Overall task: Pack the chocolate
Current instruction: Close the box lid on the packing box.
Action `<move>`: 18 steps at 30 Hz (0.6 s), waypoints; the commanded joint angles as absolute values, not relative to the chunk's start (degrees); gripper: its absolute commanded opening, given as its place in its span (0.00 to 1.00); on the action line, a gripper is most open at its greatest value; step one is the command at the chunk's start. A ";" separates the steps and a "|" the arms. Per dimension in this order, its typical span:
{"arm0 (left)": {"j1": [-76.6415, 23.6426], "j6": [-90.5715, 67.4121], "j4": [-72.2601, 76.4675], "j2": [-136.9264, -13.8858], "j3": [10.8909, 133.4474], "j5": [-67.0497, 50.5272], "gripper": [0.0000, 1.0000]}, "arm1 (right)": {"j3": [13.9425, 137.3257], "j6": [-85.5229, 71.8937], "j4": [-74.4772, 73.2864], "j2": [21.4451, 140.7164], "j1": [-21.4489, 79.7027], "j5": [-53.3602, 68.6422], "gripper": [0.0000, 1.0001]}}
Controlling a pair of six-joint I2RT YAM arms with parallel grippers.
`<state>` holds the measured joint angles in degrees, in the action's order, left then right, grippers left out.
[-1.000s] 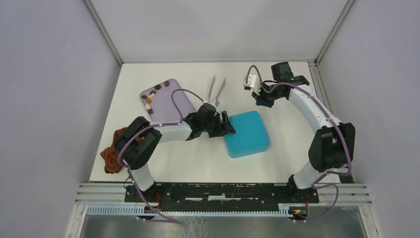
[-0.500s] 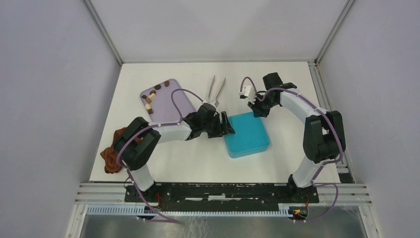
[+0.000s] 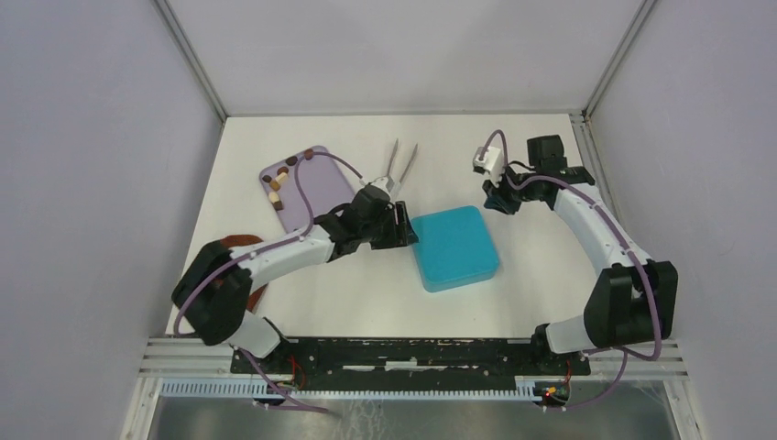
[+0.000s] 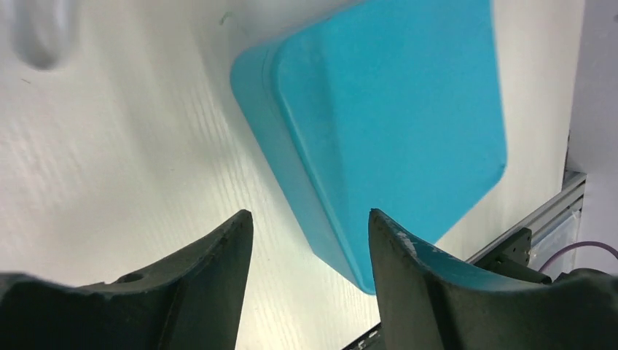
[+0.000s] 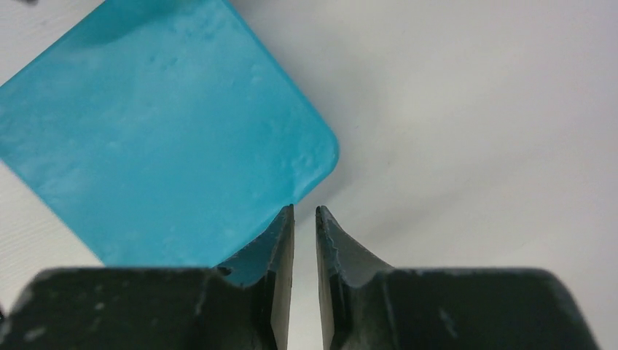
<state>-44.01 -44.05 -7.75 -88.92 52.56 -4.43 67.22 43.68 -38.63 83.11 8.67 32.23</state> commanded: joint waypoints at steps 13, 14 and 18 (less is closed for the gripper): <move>-38.07 -26.41 -21.94 -100.03 74.12 5.12 0.19 | 40.26 88.03 -60.15 68.82 8.64 40.59 0.01; -37.99 -25.82 -22.54 -101.83 75.81 4.75 0.19 | 38.40 85.44 -55.74 67.59 9.04 39.10 0.00; -37.97 -24.56 -24.06 -107.99 80.23 1.12 0.19 | 34.47 76.86 -42.05 65.45 9.82 36.55 0.00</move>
